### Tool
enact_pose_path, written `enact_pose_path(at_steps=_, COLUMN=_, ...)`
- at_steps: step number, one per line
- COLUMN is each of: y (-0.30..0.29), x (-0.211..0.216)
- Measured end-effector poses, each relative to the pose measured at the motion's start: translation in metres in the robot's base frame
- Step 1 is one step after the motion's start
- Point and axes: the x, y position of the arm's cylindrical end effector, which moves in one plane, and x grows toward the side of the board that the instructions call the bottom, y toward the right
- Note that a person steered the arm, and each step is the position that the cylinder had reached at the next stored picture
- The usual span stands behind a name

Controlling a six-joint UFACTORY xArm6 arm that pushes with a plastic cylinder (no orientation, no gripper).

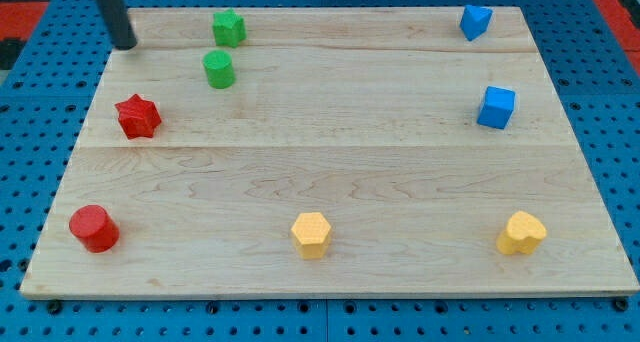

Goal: Nudge red star a bit right

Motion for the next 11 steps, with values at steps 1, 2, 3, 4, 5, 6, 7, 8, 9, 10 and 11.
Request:
enact_pose_path(at_steps=1, y=-0.015, x=0.023)
enact_pose_path(at_steps=2, y=-0.015, x=0.034)
enact_pose_path(at_steps=3, y=-0.019, x=0.077)
enact_pose_path(at_steps=4, y=-0.025, x=0.106)
enact_pose_path(at_steps=5, y=-0.024, x=0.108)
enact_pose_path(at_steps=6, y=-0.024, x=0.110)
enact_pose_path(at_steps=7, y=-0.024, x=0.119)
enact_pose_path(at_steps=8, y=-0.016, x=0.119)
enact_pose_path(at_steps=9, y=0.020, x=0.119)
enact_pose_path(at_steps=10, y=0.058, x=0.119)
enact_pose_path(at_steps=11, y=0.073, x=0.119)
